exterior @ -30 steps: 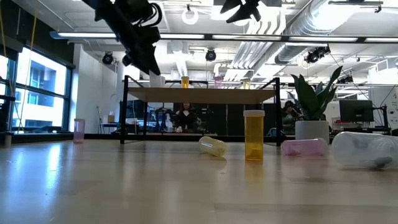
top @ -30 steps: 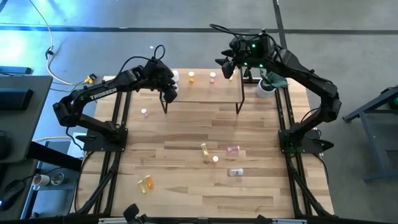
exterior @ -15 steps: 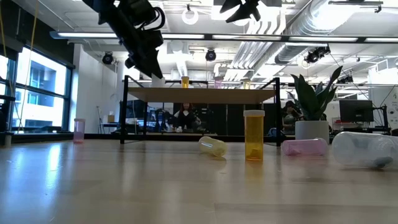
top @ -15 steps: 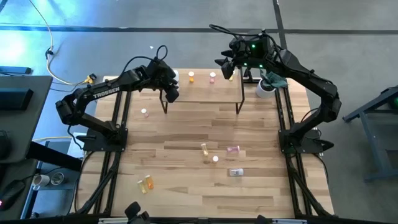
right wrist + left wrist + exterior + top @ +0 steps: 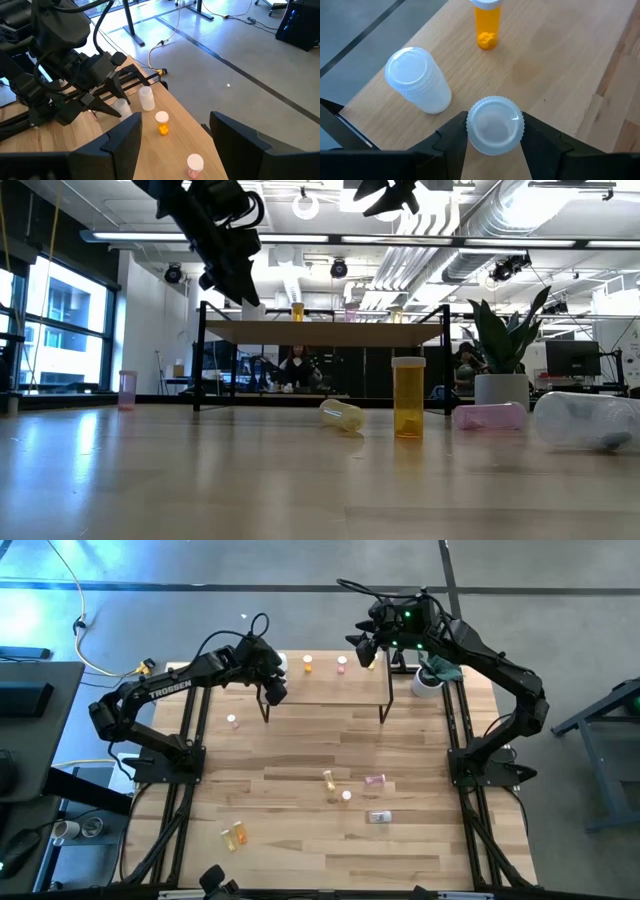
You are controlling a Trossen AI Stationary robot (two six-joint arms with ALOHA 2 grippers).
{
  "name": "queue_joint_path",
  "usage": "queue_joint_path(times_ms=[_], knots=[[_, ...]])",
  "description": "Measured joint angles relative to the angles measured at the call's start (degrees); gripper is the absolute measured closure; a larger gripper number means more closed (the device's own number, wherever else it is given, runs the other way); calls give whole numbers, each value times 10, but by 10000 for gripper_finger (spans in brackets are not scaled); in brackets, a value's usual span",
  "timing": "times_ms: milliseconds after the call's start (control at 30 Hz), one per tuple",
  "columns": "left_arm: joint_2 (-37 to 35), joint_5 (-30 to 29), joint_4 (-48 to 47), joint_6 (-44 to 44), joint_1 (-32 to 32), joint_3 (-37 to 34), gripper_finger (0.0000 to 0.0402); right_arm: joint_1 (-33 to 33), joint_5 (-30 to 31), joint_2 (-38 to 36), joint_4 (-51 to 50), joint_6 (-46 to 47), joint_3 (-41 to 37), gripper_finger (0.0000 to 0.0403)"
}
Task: Pick and place medicine bottles onto shelf by color
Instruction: Put the bottom transparent pill bottle aligned with the other transparent pill bottle on the shelf
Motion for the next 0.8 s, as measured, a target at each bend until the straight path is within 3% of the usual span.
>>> queue_joint_path(times_ms=[233,567,800], knots=[[0,5,1,0,0,0,239,0,0,0,0,0,0,179],[0,12,17,0,0,0,192,0,0,0,-3,0,0,179],[-5,-21,22,0,0,0,182,0,0,0,-29,0,0,179]])
